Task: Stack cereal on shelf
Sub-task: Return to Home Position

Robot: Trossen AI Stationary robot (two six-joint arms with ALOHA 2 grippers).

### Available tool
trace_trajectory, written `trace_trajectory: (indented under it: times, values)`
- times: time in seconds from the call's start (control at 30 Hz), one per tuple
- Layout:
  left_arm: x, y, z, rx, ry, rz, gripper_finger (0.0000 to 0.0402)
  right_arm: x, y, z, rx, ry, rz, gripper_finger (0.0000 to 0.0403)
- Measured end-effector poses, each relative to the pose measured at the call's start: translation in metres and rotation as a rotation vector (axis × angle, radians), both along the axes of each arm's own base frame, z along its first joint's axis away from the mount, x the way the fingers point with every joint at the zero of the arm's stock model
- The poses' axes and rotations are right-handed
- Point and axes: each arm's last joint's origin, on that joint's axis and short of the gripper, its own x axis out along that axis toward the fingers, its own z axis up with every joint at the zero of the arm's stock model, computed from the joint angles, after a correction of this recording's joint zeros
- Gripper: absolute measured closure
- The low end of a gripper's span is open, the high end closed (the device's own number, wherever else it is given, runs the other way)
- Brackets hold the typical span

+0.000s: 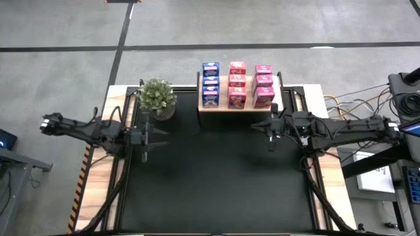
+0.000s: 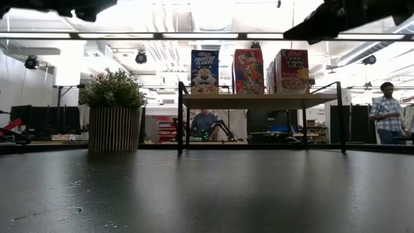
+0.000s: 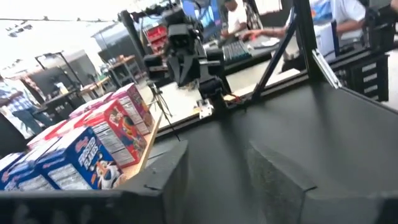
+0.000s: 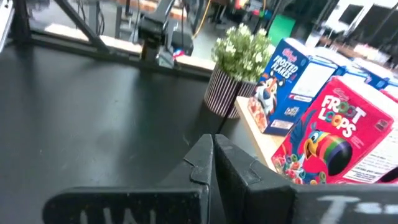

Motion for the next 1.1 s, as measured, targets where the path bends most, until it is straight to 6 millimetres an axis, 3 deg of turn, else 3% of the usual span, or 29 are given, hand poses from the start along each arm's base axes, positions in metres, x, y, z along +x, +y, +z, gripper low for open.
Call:
trace_trajectory:
  times: [0.2,0.4,0.73,1.1]
  values:
    - [-0.023,0.005,-0.014,-0.051,-0.084,0.001,0.0312,-0.013,0.001,-0.019,-0.014,-0.085,0.003,0.0394]
    - [-0.039,0.009,-0.02,-0.09,-0.166,-0.002,0.0359,-0.024,0.001,-0.024,-0.016,-0.136,0.003,0.0394]
    - [-0.052,0.012,-0.027,-0.121,-0.219,-0.004,0.0385,-0.048,0.002,-0.032,-0.012,-0.236,-0.002,0.0394]
    - [-0.048,0.011,-0.059,-0.169,-0.179,0.0,0.0396,-0.073,0.003,-0.042,-0.021,-0.359,-0.01,0.0394]
